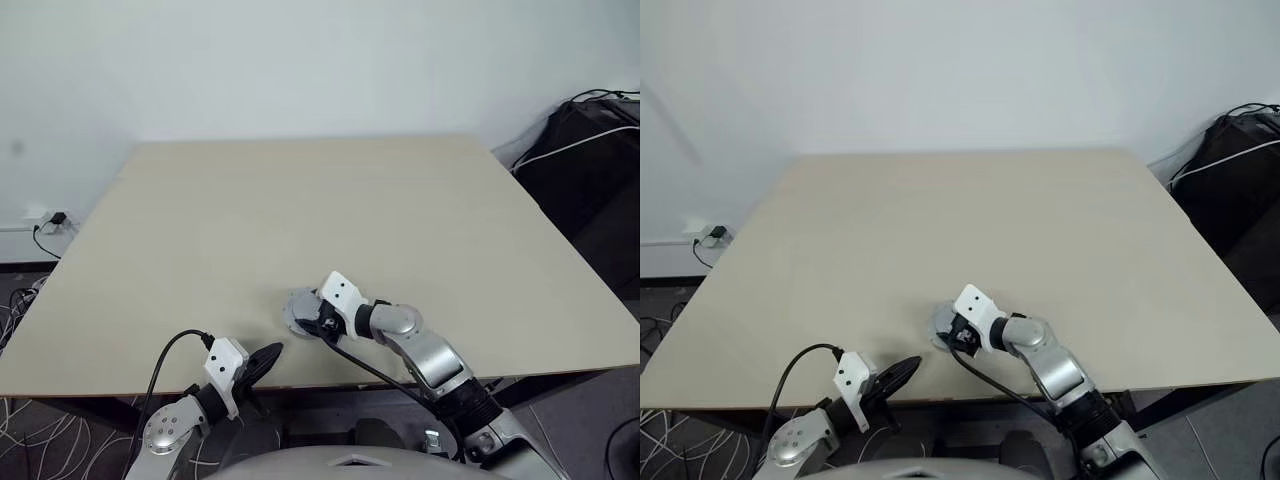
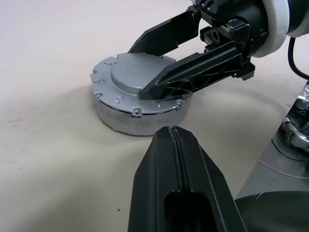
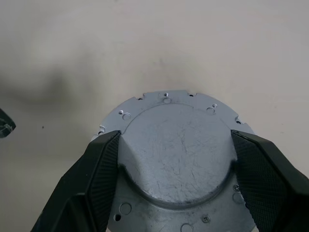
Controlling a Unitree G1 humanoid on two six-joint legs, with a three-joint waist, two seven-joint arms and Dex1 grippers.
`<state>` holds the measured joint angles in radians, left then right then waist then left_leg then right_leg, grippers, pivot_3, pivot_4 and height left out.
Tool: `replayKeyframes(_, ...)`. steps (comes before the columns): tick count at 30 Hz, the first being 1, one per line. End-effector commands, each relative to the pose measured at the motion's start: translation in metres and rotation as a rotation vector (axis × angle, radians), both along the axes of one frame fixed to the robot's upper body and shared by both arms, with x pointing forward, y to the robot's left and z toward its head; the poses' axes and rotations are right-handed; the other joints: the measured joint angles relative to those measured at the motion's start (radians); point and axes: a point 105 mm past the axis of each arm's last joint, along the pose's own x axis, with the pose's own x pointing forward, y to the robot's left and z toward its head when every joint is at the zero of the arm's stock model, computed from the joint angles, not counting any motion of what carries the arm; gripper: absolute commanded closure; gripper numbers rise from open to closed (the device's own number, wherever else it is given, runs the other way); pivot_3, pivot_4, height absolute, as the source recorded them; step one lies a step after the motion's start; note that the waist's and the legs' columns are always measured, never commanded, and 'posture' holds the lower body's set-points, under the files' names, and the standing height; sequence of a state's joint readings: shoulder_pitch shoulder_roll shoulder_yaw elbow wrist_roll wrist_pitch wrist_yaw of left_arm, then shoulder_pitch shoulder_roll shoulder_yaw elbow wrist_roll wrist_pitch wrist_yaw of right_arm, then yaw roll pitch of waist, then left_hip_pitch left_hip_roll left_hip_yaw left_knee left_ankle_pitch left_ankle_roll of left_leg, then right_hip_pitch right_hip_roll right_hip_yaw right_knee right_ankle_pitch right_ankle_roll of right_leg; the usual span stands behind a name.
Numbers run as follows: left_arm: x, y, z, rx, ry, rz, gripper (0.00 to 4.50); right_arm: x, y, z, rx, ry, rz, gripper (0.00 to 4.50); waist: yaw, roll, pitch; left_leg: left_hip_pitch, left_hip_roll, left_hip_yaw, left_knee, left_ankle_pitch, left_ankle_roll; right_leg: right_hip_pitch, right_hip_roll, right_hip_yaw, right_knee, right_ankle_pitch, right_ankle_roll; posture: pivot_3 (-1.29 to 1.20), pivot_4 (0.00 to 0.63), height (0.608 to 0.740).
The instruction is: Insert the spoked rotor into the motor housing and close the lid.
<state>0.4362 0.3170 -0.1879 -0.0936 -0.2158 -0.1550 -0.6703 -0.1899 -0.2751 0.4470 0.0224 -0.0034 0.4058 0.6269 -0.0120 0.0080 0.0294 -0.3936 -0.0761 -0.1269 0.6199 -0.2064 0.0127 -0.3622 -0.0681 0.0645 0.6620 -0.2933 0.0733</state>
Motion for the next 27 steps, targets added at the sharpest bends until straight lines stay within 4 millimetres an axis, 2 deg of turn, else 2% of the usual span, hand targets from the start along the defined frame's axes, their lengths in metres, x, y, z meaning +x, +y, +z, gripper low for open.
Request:
replayKeyframes(1, 0.006, -0.002, 0.014, -0.017, -0.054, 0.001, 4.5, 0.001, -0.011, -0.016, -0.098, 0.008, -0.024, 1.3, 0.001, 0.0, 0.0, 0.0, 0.0, 0.0, 0.0, 0.0, 0.0, 0.0, 0.0, 0.0, 0.0, 0.0, 0.0, 0.0, 0.0, 0.74)
replayKeyframes(13, 0.006, -0.003, 0.014, -0.018, -0.05, 0.0, 4.5, -0.008, -0.016, -0.022, -0.116, 0.082, 0.037, 1.3, 0.004, 0.0, 0.0, 0.0, 0.0, 0.0, 0.0, 0.0, 0.0, 0.0, -0.001, 0.0, -0.001, 0.0, 0.0, 0.0, 0.0, 0.74)
replayKeyframes(27, 0.006, -0.003, 0.014, -0.019, -0.049, -0.001, 4.5, -0.01, -0.015, -0.022, -0.101, 0.086, 0.041, 1.3, 0.004, 0.0, 0.0, -0.001, 0.0, 0.0, -0.001, 0.0, 0.0, 0.0, -0.001, 0.0, -0.002, 0.0, 0.0, 0.0, 0.0, 0.74)
